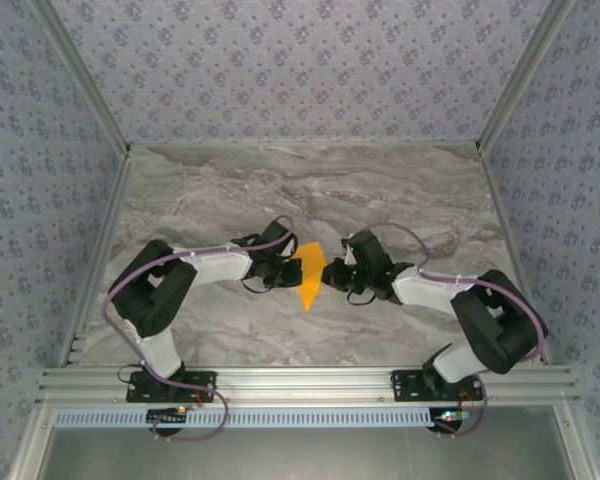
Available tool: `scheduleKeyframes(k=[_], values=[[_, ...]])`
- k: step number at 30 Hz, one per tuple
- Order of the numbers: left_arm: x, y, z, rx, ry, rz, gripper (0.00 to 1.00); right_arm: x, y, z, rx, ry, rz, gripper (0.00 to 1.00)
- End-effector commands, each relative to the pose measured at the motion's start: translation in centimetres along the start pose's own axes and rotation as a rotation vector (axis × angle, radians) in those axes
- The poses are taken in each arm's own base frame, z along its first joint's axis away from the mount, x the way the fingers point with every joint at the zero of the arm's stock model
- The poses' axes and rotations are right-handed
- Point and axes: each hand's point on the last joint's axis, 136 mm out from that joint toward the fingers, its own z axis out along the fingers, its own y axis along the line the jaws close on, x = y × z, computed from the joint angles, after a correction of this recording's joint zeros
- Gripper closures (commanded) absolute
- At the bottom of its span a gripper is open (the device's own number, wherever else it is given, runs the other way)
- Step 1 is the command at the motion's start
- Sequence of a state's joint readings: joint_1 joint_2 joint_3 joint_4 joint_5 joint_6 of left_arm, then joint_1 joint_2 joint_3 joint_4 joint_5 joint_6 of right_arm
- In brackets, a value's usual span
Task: Fold a paper plane with a square sheet of paper (pick it up from the middle)
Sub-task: Third fold the triangle at the center of the table.
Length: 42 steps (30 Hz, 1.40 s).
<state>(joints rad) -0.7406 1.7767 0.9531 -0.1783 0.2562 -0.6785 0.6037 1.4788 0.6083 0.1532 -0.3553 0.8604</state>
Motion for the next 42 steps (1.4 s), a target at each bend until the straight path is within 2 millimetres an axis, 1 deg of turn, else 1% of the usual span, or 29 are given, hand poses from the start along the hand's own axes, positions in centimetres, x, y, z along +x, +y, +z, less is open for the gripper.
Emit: scheduleKeyframes(k=[1, 3, 5, 7, 11, 15, 21, 24, 26, 28, 31, 33, 35, 37, 40, 42], values=[[0.4, 2.5, 0.5, -0.118, 0.024, 0.088, 1.00, -1.6, -0.3, 0.1, 0.039, 0.004, -0.042, 0.98], [0.1, 2.2, 0.4, -0.109, 0.024, 0.124, 1.00, -2.1, 0.0, 0.6, 0.034, 0.027, -0.050, 0.98], [0.1, 1.9, 0.4, -0.094, 0.027, 0.148, 1.00, -1.9, 0.5, 1.3, 0.015, 0.058, -0.055, 0.98], [0.1, 1.5, 0.4, -0.074, 0.029, 0.167, 1.00, -1.5, 0.8, 2.1, 0.001, 0.088, -0.062, 0.97], [0.0, 1.4, 0.5, -0.069, 0.025, 0.180, 1.00, -0.7, 0.4, 3.3, 0.006, 0.129, -0.052, 0.98], [0.0, 1.6, 0.5, -0.075, 0.028, 0.175, 1.00, -0.4, -0.5, 4.1, 0.029, 0.144, -0.036, 0.98], [0.1, 2.4, 0.4, -0.117, 0.025, 0.163, 1.00, -0.5, -2.5, 4.3, 0.098, 0.129, 0.002, 0.98], [-0.2, 2.2, 0.2, -0.115, 0.017, 0.162, 1.00, -0.1, -3.1, 4.4, 0.117, 0.131, 0.026, 0.98], [-0.6, 1.6, -0.2, -0.105, 0.006, 0.164, 1.00, 0.4, -3.4, 4.5, 0.124, 0.132, 0.048, 0.98], [-1.3, 0.7, -1.1, -0.085, -0.019, 0.162, 1.00, 1.0, -3.5, 4.6, 0.135, 0.130, 0.072, 0.98], [-2.5, -0.8, -3.1, -0.045, -0.086, 0.131, 0.93, 1.9, -3.4, 4.6, 0.157, 0.114, 0.126, 0.98], [-2.8, -1.8, -4.4, 0.009, -0.139, 0.080, 0.88, 2.4, -3.1, 4.7, 0.173, 0.093, 0.155, 0.98], [-2.5, -2.5, -5.3, 0.063, -0.174, 0.023, 0.84, 3.0, -2.7, 4.8, 0.189, 0.082, 0.178, 0.98], [-1.7, -2.7, -5.8, 0.102, -0.200, -0.034, 0.83, 3.3, -2.8, 5.0, 0.205, 0.066, 0.217, 0.98], [-0.1, -2.9, -5.9, 0.159, -0.209, -0.112, 0.85, 3.5, -2.8, 5.5, 0.200, 0.051, 0.263, 0.98], [0.9, -2.9, -5.7, 0.198, -0.198, -0.162, 0.89, 3.6, -2.8, 5.8, 0.197, 0.051, 0.278, 0.99]])
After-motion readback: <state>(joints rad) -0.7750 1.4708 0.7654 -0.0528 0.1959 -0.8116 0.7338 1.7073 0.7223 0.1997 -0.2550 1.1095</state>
